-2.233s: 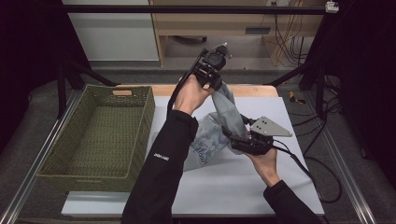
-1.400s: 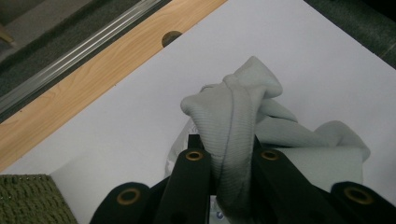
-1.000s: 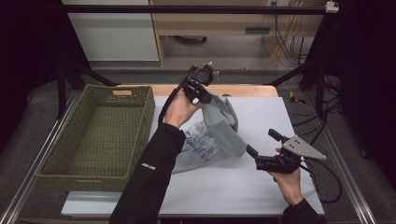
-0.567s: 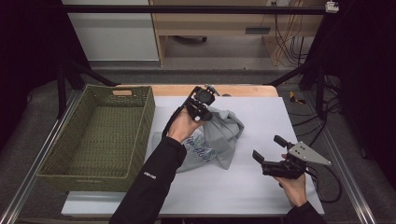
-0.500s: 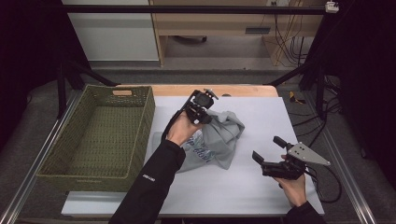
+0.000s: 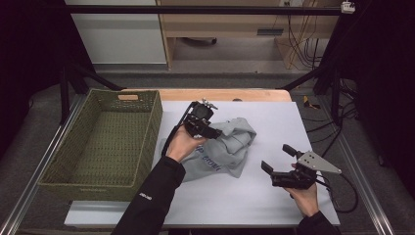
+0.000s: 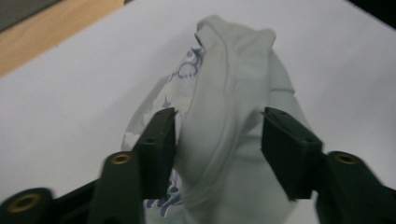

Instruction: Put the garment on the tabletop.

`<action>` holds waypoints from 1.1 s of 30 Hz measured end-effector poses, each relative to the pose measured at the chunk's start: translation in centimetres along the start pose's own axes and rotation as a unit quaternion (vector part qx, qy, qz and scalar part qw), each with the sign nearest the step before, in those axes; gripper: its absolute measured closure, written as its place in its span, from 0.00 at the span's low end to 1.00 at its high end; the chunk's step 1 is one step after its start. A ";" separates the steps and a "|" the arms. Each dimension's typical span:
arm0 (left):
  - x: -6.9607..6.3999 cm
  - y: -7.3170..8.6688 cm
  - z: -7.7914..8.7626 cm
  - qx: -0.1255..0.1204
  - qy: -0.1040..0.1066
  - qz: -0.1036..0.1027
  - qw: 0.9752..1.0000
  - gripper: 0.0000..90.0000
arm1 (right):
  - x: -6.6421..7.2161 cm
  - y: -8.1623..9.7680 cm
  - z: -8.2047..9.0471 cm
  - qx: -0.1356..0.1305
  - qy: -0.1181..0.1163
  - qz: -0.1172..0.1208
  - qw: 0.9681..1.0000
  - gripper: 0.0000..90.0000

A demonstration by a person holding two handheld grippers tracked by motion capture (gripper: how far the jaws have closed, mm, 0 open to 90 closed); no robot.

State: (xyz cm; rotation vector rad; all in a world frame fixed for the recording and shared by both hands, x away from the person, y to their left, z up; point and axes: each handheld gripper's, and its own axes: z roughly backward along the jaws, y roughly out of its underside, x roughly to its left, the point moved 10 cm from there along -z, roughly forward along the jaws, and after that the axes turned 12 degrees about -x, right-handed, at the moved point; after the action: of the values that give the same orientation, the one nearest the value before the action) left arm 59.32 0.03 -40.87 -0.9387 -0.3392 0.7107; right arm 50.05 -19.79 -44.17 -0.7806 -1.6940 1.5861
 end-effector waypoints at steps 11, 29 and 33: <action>-1.8 -0.1 4.2 -0.109 0.004 0.000 0.994 0.17 | -0.3 0.0 0.1 -0.004 -0.001 -0.002 1.000 0.00; -2.1 7.6 7.5 -0.259 -0.007 0.032 0.965 0.04 | -0.6 0.1 0.2 -0.004 0.003 -0.008 1.000 0.00; -1.8 8.5 7.8 -0.269 -0.012 0.035 0.962 0.03 | -0.8 0.1 0.3 -0.008 0.001 -0.003 1.000 0.00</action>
State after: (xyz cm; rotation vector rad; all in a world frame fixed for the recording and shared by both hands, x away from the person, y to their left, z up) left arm 50.22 6.94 -43.44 -1.4639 -0.5374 0.7080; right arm 50.29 -20.57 -44.31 -0.7835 -1.7075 1.5691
